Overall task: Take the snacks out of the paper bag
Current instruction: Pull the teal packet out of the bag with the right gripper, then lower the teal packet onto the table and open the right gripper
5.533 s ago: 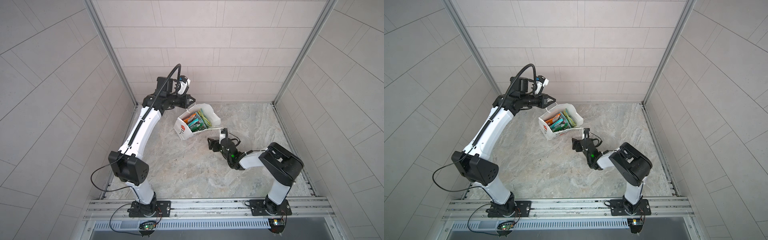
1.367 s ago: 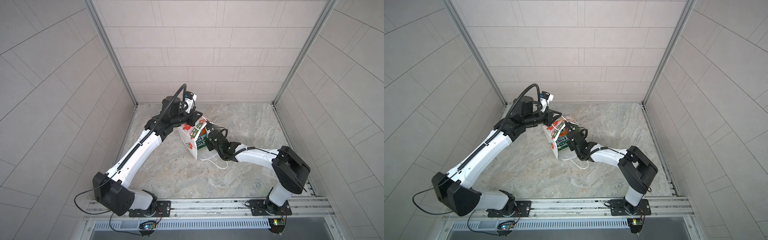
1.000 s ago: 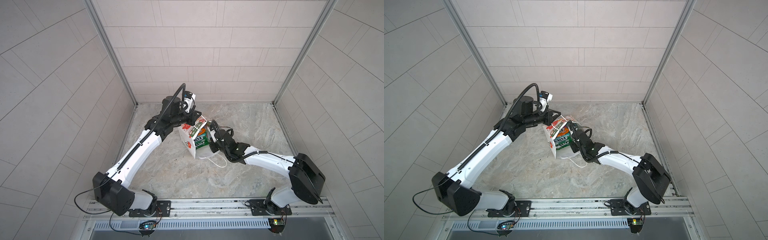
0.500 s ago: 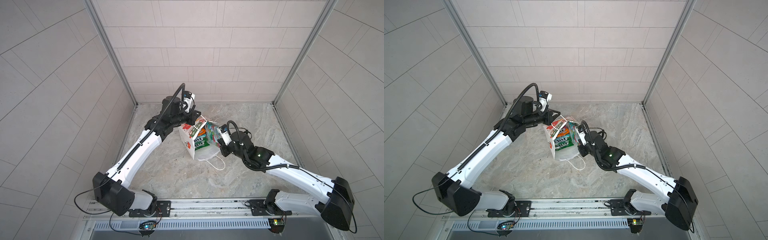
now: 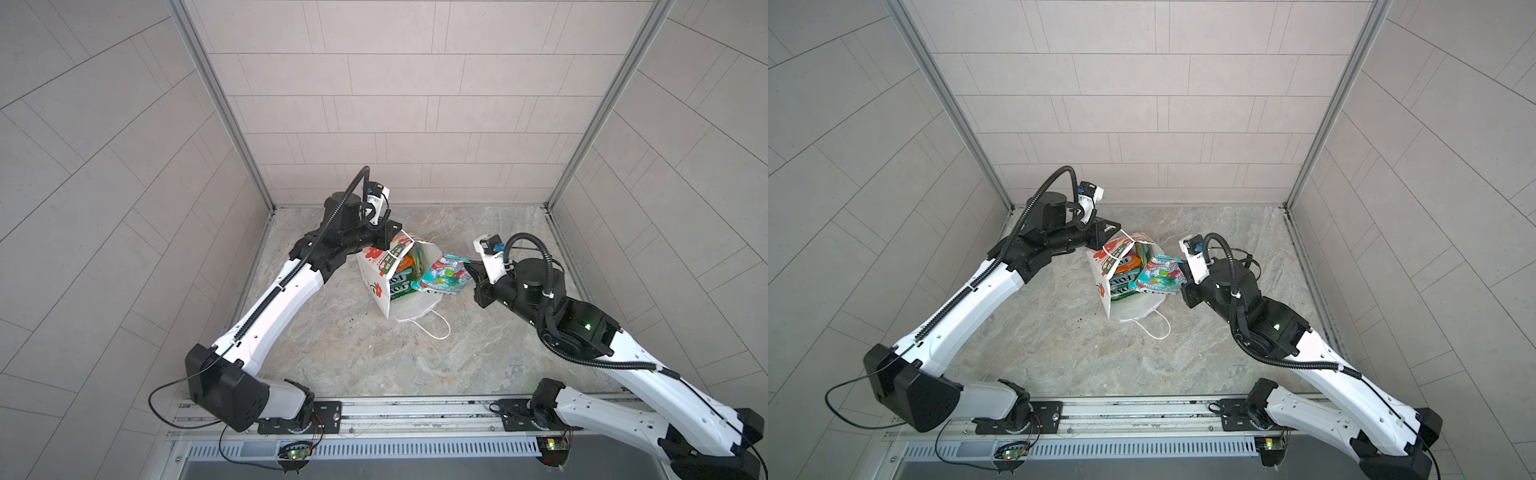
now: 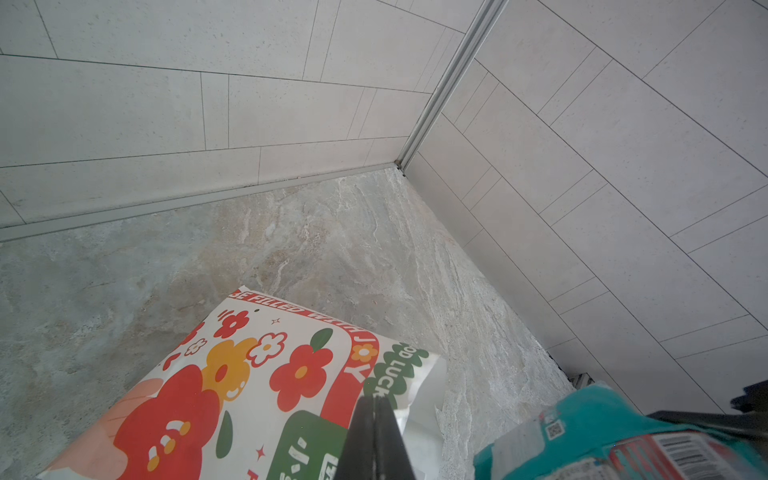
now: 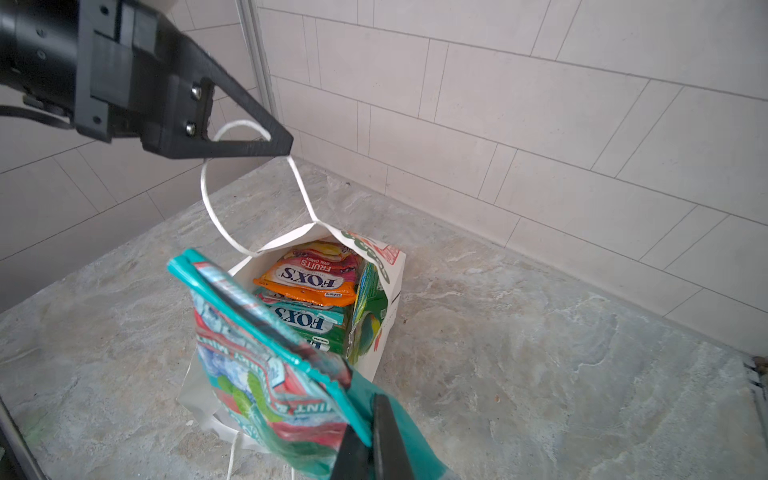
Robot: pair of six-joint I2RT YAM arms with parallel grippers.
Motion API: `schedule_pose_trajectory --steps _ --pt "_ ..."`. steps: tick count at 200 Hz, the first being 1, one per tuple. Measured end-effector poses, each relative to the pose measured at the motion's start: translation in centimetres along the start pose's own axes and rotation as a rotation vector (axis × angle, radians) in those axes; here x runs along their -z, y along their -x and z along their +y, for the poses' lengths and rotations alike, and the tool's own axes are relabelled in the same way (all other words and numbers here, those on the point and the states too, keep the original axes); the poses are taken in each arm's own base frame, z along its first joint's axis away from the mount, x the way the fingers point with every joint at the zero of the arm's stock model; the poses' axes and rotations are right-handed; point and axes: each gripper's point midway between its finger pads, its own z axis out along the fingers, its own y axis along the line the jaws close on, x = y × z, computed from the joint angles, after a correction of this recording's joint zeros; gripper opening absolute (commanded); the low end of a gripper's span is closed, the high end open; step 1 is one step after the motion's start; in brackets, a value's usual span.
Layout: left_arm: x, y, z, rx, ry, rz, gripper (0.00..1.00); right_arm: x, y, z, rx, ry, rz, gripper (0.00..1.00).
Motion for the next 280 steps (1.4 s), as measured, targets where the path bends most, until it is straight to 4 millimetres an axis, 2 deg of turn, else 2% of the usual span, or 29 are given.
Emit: schedule_pose_trajectory --steps 35,57,90,114,132,164,220,247,280 --pt "0.0 0.0 0.0 -0.001 0.000 0.000 0.00 1.2 1.1 -1.7 -0.003 -0.081 -0.011 0.00" --pt "0.0 0.0 0.0 0.000 0.000 0.000 0.00 1.5 1.1 -3.3 -0.010 -0.150 0.001 0.00" --pt "0.0 0.0 0.0 0.000 0.000 0.000 0.00 1.3 0.3 -7.5 -0.082 -0.282 0.041 0.00" --pt "0.0 0.0 0.0 0.000 0.001 0.000 0.00 0.5 -1.2 -11.3 -0.182 -0.366 0.092 0.00" --pt "0.0 0.0 0.0 0.000 0.000 0.000 0.00 -0.5 -2.3 -13.3 -0.253 -0.387 0.120 0.00" --pt "0.0 0.0 0.0 -0.001 -0.002 0.001 0.00 -4.4 -5.4 -15.7 -0.369 -0.356 0.198 0.00" --pt "0.1 0.1 0.3 0.003 -0.001 -0.001 0.00 -14.4 -11.4 -16.6 -0.521 -0.183 0.337 0.00" --pt "0.1 0.1 0.3 0.004 -0.002 -0.004 0.00 -18.3 -12.9 -17.1 -0.597 -0.116 0.350 0.00" --pt "0.2 0.2 0.3 0.008 -0.006 -0.005 0.00 -21.5 -13.8 -18.7 -0.692 -0.069 0.322 0.00"
